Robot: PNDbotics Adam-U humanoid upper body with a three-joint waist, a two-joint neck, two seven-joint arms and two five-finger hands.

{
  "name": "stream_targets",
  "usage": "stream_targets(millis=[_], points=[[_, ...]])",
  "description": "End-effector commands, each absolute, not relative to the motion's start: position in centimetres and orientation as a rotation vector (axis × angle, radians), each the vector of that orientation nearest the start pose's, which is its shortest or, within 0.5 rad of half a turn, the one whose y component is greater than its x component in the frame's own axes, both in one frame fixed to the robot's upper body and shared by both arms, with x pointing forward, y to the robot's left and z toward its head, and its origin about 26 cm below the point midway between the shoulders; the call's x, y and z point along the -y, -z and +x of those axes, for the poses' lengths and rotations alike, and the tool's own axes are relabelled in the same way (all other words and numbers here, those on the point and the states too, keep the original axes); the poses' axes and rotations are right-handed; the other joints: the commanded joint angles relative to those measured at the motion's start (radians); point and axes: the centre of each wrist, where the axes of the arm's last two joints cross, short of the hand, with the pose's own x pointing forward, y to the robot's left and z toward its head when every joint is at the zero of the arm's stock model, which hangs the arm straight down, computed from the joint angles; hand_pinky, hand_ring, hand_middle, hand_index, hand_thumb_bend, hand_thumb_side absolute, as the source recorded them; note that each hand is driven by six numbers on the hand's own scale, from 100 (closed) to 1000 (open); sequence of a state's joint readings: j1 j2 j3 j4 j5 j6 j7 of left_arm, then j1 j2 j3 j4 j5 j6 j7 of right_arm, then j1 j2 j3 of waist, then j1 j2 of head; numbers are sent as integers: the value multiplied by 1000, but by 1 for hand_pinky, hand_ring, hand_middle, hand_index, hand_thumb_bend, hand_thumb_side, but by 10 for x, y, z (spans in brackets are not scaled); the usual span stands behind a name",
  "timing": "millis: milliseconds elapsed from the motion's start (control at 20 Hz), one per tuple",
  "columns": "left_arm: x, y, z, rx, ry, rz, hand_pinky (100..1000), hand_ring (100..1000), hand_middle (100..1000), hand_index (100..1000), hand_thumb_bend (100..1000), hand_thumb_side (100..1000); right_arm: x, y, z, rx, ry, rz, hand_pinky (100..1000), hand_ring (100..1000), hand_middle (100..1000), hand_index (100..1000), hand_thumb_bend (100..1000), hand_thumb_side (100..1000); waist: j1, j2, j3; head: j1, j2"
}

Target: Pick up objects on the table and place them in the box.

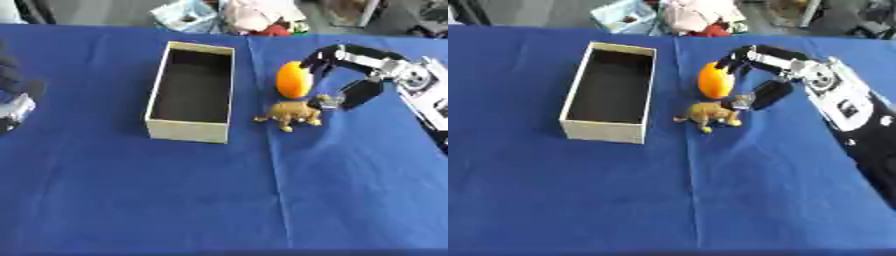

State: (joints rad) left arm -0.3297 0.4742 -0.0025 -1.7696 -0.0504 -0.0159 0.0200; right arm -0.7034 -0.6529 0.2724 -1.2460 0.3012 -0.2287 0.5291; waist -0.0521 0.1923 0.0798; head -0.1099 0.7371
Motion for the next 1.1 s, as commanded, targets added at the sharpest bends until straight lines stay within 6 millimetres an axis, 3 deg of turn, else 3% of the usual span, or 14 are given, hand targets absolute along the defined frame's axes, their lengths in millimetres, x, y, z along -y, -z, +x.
stream_targets(millis=[50,1100], points=[[-306,-184,333,2094,499,402,541,582,595,801,481,243,321,-191,427,1543,-1506,-417,734,803,803,862,405,278,3,-17,0,-3,3],[-305,-184,333,2096,502,396,542,582,595,801,479,243,308,-166,442,1411,-1646,-454,741,773,739,811,384,239,3,-17,5,-6,6]])
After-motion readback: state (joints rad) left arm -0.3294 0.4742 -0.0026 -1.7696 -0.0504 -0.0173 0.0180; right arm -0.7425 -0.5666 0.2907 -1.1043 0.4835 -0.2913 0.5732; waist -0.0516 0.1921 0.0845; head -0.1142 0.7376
